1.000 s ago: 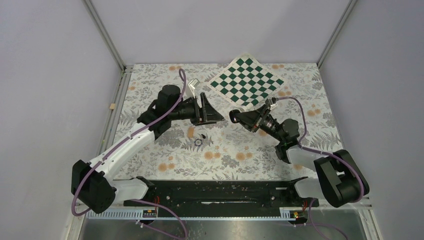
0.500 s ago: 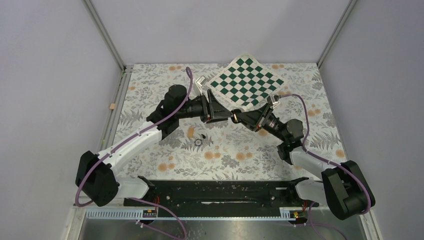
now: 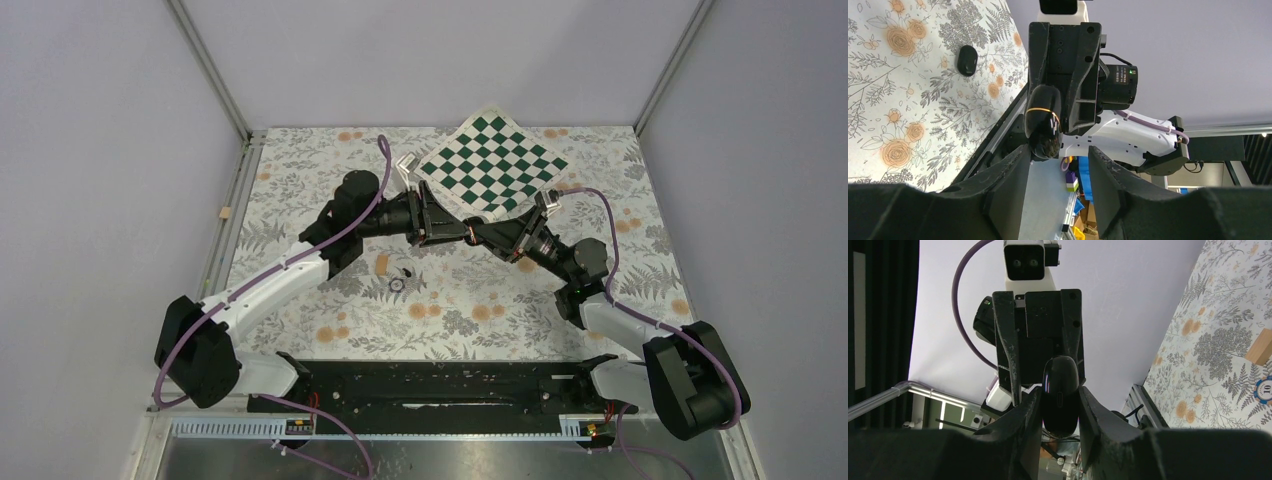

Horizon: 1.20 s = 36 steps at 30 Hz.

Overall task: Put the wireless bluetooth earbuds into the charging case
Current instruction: Pass from the right arm to the left

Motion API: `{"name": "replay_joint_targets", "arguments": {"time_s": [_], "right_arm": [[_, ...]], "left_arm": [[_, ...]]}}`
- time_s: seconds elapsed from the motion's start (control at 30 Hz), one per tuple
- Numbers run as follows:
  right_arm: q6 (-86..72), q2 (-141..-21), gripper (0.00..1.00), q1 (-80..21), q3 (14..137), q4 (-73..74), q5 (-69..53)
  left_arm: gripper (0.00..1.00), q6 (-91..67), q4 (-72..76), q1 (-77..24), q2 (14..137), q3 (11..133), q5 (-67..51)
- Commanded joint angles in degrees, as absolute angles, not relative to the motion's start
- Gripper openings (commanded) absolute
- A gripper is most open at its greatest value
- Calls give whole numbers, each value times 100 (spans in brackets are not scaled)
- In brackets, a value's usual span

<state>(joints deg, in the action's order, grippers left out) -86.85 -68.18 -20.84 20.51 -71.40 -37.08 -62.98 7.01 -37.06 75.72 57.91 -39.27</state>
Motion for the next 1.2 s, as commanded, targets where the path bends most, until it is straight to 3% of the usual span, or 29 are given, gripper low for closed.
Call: {"name": "replay_joint_targets", "arguments": {"time_s": [0.0,0.27,0.67,0.97,1.17], "right_arm": [[-8761,-6724,0,-2109,2298,-7663,-3812],[-8799,-6716,0,-2137,2320,-7703,-3833],[-8974,-6992,0,-2308,2266,-8100,-3774],[-9085,-7207,0,-2338,2219,-8352,-3761],[-9149,-7420,0,-2339,2176,-8440,-3812]], "left_arm": [[47,-6266,897,-3787,7665,5883,-3992],[41,-6218,809,-3796,7706,5906,-3924],[42,-6433,978,-3801,7719,5891,-3925],[2,-6596,1245,-3799,7747,5788,-4037],[0,-6646,1447,-3792,7584,5600,-4208]]}}
